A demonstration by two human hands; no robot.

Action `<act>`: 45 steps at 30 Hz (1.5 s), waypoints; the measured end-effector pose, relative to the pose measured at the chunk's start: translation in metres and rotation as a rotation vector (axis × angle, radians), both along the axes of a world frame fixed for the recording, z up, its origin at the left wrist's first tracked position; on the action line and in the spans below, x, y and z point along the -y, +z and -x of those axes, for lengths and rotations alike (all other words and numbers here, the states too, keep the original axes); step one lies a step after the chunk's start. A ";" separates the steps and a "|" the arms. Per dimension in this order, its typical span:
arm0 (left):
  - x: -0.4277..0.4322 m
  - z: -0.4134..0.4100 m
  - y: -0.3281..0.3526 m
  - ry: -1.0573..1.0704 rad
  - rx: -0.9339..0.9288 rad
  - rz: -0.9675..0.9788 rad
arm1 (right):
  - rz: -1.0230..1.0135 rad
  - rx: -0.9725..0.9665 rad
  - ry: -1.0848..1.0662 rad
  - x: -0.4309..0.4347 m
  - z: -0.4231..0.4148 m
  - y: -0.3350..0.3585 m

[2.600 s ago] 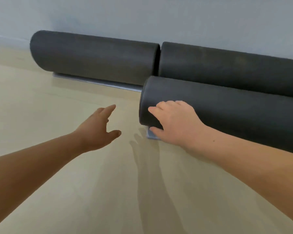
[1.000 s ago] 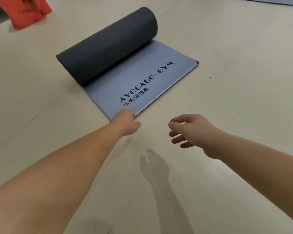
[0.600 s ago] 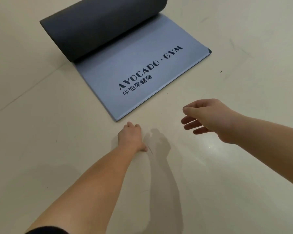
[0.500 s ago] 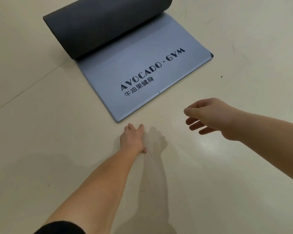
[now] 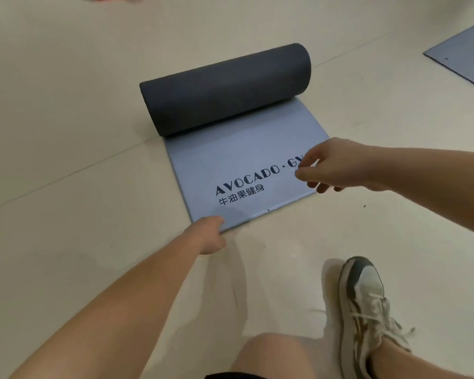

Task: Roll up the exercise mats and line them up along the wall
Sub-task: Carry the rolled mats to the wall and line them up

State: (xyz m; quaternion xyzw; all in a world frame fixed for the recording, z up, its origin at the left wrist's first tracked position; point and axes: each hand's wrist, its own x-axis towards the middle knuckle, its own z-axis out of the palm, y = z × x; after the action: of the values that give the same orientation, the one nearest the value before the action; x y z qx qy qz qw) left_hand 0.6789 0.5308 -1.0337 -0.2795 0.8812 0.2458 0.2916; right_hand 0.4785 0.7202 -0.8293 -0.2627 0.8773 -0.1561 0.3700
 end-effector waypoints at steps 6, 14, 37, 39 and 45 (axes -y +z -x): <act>0.068 0.118 0.048 0.054 -0.099 0.145 | 0.148 0.028 0.044 0.081 0.109 -0.049; 0.128 0.266 0.066 0.128 -0.042 0.264 | 0.303 0.215 0.023 0.141 0.237 -0.124; 0.251 0.314 0.022 -0.077 -0.171 0.613 | 0.446 -0.469 0.037 0.228 0.235 -0.152; 0.210 0.288 0.019 -0.163 -0.194 0.648 | 0.463 -0.632 0.138 0.243 0.229 -0.143; 0.168 0.255 0.042 -0.508 -0.199 0.551 | 0.044 -0.581 0.502 0.256 0.230 -0.183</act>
State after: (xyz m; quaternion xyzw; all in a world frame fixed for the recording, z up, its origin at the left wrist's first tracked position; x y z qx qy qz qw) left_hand 0.4239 0.3629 -0.9916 -0.0950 0.9793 -0.0541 0.1703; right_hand 0.2488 0.4642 -1.0121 -0.5103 0.8506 0.0016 0.1270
